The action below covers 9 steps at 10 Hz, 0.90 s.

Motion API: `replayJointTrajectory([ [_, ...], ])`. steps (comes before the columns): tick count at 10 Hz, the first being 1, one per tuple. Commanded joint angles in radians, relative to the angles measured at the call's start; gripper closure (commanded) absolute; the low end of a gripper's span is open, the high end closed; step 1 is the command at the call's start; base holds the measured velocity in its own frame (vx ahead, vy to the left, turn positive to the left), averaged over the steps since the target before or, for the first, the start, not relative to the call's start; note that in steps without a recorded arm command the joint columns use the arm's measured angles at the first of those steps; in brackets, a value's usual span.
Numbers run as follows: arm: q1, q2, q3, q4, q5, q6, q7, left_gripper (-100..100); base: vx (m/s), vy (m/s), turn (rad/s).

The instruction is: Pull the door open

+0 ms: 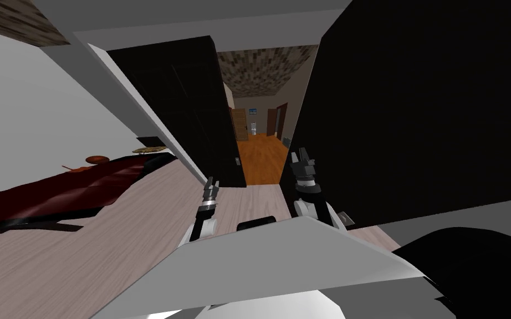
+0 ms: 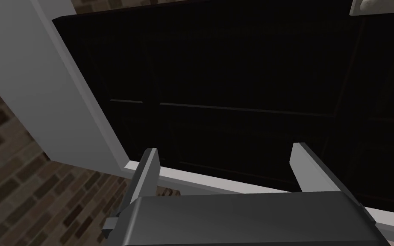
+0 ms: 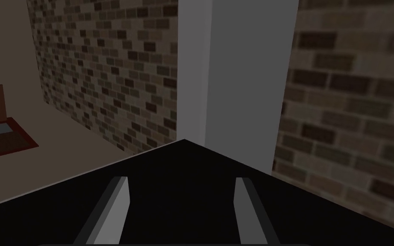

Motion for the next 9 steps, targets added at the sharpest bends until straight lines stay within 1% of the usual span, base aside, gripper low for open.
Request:
replayJointTrajectory([
  [1,-0.008,0.008,0.001,0.037,0.005,-0.011,0.006,-100,0.123,-0.03,-0.065],
  [9,-0.059,0.044,0.008,0.237,0.029,-0.072,0.031,-100,0.106,-0.019,-0.066],
])
